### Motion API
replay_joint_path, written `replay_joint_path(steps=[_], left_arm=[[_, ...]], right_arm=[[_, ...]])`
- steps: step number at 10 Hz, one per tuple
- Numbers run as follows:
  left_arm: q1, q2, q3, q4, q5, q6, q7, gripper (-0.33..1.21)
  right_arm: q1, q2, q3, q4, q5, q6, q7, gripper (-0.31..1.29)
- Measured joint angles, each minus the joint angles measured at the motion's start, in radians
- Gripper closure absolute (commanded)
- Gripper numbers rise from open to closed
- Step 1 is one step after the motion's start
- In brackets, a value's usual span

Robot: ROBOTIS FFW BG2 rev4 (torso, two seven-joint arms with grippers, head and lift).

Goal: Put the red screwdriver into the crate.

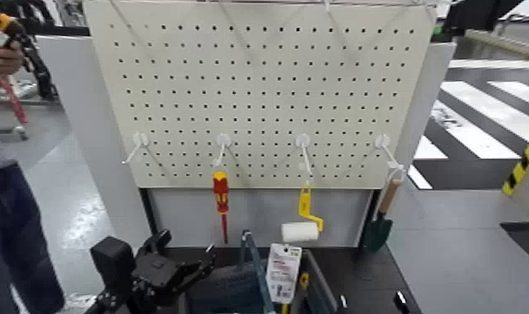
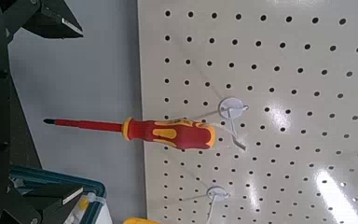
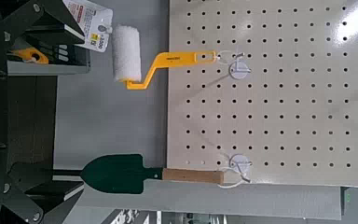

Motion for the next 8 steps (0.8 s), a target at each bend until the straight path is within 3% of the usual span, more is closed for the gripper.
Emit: replay_joint_path(steps=[4, 8], left_arm=[[-0.100, 0.046, -0.023, 0.012, 0.026, 0.075, -0.064, 0.13], [-0.204, 0.067, -0.040, 0.060, 0.030, 0.111, -0.138, 0.13]], right_arm=[[-0.007, -0.003, 0.006, 0.011, -0.008, -0.007, 0.000, 0.19], [-0.013, -0.006, 0.011, 0.018, -0.014, -0.012, 0.000, 0.20]])
